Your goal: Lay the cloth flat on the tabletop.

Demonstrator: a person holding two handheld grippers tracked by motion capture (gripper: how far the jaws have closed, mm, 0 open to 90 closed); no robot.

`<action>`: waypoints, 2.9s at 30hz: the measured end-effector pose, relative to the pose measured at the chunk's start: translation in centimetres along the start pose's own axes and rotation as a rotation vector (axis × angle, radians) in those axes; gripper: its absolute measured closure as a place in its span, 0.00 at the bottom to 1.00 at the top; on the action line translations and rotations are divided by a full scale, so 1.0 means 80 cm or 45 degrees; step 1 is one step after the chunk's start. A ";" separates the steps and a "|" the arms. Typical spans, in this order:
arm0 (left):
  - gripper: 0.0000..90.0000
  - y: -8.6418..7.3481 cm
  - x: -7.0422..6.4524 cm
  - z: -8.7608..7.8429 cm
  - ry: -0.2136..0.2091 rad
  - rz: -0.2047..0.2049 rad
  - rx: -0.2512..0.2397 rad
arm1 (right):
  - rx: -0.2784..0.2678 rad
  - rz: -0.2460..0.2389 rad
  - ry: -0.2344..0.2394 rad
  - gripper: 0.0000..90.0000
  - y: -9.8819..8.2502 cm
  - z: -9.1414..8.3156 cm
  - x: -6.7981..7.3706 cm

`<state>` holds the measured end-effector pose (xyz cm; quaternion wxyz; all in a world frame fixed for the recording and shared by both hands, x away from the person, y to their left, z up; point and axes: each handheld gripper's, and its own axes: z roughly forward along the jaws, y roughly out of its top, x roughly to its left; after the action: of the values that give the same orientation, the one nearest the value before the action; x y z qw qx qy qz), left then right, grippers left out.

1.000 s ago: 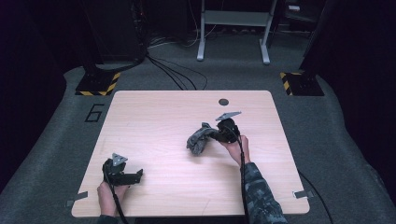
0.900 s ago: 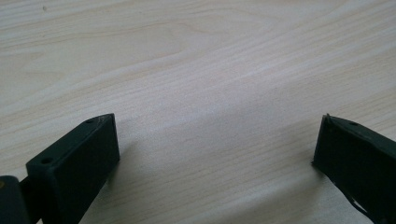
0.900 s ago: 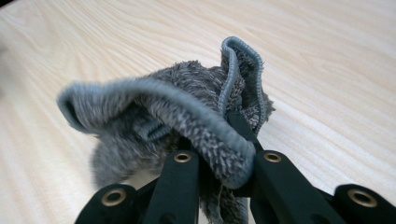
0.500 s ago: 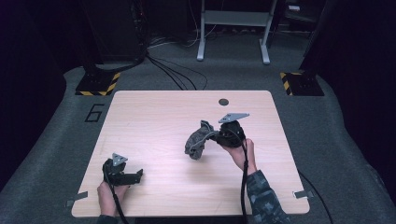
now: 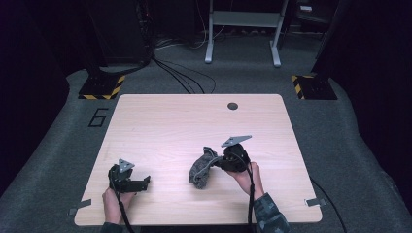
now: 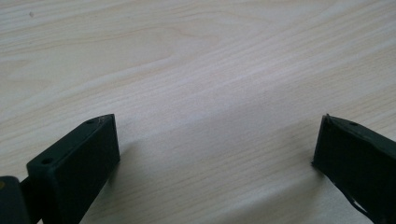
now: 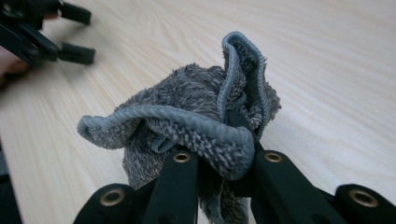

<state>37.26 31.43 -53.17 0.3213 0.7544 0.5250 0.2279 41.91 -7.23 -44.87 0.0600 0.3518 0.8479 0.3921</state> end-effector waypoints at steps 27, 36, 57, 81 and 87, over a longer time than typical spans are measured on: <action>0.23 0.180 -0.159 0.022 -0.471 0.497 -0.080 | -0.015 0.020 -0.097 0.60 -0.012 0.008 -0.018; 0.33 0.199 -0.144 0.072 -0.594 0.436 0.075 | -0.010 -0.001 -0.160 0.83 -0.009 0.017 -0.030; 0.91 0.137 -0.132 0.044 -0.620 0.436 0.046 | 0.010 0.018 -0.228 0.95 -0.057 -0.022 -0.039; 0.32 0.152 -0.105 0.032 -0.575 0.276 0.057 | 0.121 -0.018 -0.137 0.47 0.001 0.014 -0.065; 0.62 0.146 -0.119 0.045 -0.588 0.315 0.073 | 0.202 -0.064 -0.140 0.61 0.014 0.085 -0.063</action>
<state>44.01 18.80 -47.26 0.3807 0.8537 0.3478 0.0723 48.85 -5.72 -49.65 0.0880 0.3551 0.8803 0.3021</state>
